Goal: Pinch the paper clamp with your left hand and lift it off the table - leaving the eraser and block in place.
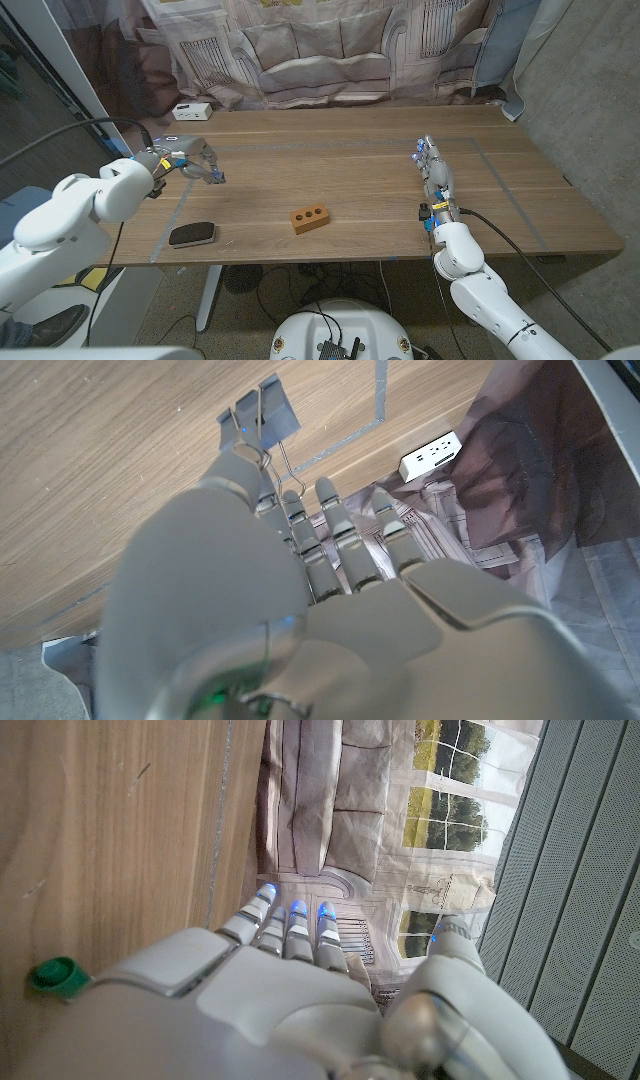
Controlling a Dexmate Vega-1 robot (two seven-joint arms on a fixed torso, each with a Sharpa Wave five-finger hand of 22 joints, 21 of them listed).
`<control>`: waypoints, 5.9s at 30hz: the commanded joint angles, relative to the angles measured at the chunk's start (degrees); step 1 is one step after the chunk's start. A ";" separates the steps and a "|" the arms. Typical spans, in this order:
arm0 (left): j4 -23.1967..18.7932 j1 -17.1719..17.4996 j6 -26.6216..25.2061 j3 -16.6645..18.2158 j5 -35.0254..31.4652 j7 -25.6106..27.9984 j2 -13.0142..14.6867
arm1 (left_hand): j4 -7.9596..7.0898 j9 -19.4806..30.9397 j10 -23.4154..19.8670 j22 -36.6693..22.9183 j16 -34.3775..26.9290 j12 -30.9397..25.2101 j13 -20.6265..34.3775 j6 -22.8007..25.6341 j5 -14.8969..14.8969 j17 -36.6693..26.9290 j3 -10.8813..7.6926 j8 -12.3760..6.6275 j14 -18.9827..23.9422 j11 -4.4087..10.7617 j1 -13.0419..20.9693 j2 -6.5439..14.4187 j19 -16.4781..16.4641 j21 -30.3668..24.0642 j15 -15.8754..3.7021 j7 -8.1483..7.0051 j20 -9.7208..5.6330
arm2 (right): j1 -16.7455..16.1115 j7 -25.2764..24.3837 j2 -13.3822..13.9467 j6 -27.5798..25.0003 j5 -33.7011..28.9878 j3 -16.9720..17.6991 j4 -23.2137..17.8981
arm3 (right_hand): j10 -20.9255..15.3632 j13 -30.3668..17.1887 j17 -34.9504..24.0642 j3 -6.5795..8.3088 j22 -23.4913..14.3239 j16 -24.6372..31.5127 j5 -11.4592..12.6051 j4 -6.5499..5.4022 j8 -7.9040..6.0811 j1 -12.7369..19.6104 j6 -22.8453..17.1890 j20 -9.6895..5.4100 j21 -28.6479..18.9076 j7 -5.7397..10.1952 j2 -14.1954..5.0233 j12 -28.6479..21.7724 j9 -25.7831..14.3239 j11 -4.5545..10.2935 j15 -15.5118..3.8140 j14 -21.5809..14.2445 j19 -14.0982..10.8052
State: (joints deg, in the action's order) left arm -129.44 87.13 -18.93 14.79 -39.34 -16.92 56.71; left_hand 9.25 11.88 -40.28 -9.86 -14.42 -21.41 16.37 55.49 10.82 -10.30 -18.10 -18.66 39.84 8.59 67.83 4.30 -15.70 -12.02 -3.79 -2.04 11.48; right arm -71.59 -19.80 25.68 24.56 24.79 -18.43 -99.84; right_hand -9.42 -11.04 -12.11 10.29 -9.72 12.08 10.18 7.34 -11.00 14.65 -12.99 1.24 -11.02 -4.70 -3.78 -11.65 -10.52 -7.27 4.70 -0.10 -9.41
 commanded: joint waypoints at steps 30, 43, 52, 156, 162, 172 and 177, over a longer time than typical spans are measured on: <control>0.54 -3.93 3.16 -3.59 0.88 1.89 3.32 | 0.70 0.87 -24.58 0.13 -0.63 -6.31 11.27 10.05 0.20 0.68 -0.25 -3.75 11.19 0.10 4.14 -1.05 -3.50 0.55 -6.55 2.20 -12.48 | 0.04 -0.01 0.27 -1.20 0.63 -0.28 -0.23 | -0.28 -0.24 -0.26 -0.23 -0.19 0.05 -0.10 0.06 -0.16 0.09 -0.61 0.53 -0.03 0.30 0.06 -0.03 -0.10 0.13 0.45 -0.15 -0.03; 0.58 -4.52 2.95 -4.49 0.52 0.88 5.16 | 0.86 0.28 -26.25 0.14 0.09 -5.70 10.41 11.85 0.26 0.71 -0.67 -4.08 12.37 -0.22 4.76 -2.07 -3.77 0.68 -6.90 1.59 -13.64 | 0.65 -0.06 0.23 -1.78 0.93 -0.43 0.20 | -0.19 -0.25 -0.27 -0.22 -0.19 0.02 -0.09 0.05 -0.19 0.10 -0.76 0.57 -0.03 0.26 0.01 0.01 -0.10 0.10 0.49 -0.06 0.02; 0.30 -4.16 2.52 -4.15 1.27 1.86 4.27 | 0.49 -0.19 -27.23 0.14 0.34 -4.67 9.02 11.91 0.35 0.51 -0.91 -3.69 13.70 -0.73 4.61 -2.31 -4.53 0.55 -6.87 1.97 -13.81 | 0.89 0.14 0.27 -1.52 1.04 -0.45 0.61 | -0.23 -0.25 -0.25 -0.18 -0.19 -0.02 -0.08 0.09 -0.25 0.19 -0.95 0.55 -0.01 0.20 -0.03 0.00 -0.10 0.12 0.49 0.01 0.11; 5.32 -7.32 -1.59 -11.06 9.29 3.85 9.11 | -1.57 0.18 -17.56 -0.03 4.30 3.88 14.02 0.99 0.00 0.69 0.47 2.25 9.92 0.13 -1.74 -1.94 -1.39 1.41 -5.01 1.49 -10.55 | -1.05 -1.11 0.95 -2.80 0.01 -0.57 -1.85 | -0.25 -0.28 -0.25 -0.15 -0.19 0.00 -0.10 0.19 -0.11 0.41 -1.16 0.43 -0.08 0.23 -0.07 0.00 -0.11 0.14 0.48 0.02 0.25; 5.66 -8.20 -2.77 -12.68 9.24 5.12 11.03 | -1.65 0.16 -17.14 -0.03 4.29 4.39 13.72 0.63 -0.02 0.69 0.55 2.57 9.56 0.05 -2.19 -1.95 -1.25 1.37 -4.94 1.51 -10.35 | -0.72 -1.23 0.57 -2.68 -0.05 -0.76 -1.48 | -0.28 -0.29 -0.25 -0.14 -0.19 -0.01 -0.10 0.19 -0.11 0.43 -1.19 0.42 -0.08 0.26 -0.09 -0.01 -0.11 0.05 0.45 0.06 0.25; 6.81 -9.72 -3.89 -15.83 10.12 7.42 13.55 | -1.42 0.12 -16.39 -0.03 4.45 5.36 13.11 -0.44 -0.04 0.80 0.55 3.39 8.46 0.07 -2.61 -2.18 -0.97 1.31 -4.89 1.41 -10.03 | 0.15 -1.22 0.02 -2.95 0.00 -1.33 -0.60 | -0.27 -0.29 -0.26 -0.16 -0.19 -0.02 -0.10 0.18 -0.12 0.42 -1.22 0.45 -0.08 0.21 -0.08 0.00 -0.11 0.12 0.42 0.09 0.27; 7.32 -10.58 -4.36 -17.45 11.08 8.29 14.51 | -1.44 0.10 -16.11 -0.04 4.46 5.72 12.87 -1.02 -0.06 0.81 0.59 3.79 8.08 -0.02 -2.94 -2.26 -0.82 1.30 -4.76 1.47 -9.98 | 0.55 -1.05 -0.15 -2.96 0.03 -1.63 -0.15 | -0.29 -0.29 -0.26 -0.17 -0.19 0.00 -0.11 0.18 -0.11 0.41 -1.21 0.46 -0.08 0.22 -0.07 -0.01 -0.11 0.10 0.43 0.07 0.28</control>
State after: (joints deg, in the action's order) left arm -123.24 78.25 -22.05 0.64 -29.50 -10.72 68.77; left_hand 7.66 11.87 -43.05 -9.88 -10.14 -15.85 18.52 55.03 10.78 -9.29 -17.62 -15.05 48.17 7.66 65.34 1.88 -16.89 -10.59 -6.05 -0.62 1.43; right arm -71.82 -20.99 25.97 21.73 24.74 -19.52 -100.86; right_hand -9.41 -11.04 -12.11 10.29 -9.72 12.08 10.18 7.34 -11.00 14.65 -13.92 1.54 -11.02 -4.39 -3.78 -11.66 -10.52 -7.27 4.70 -0.09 -9.11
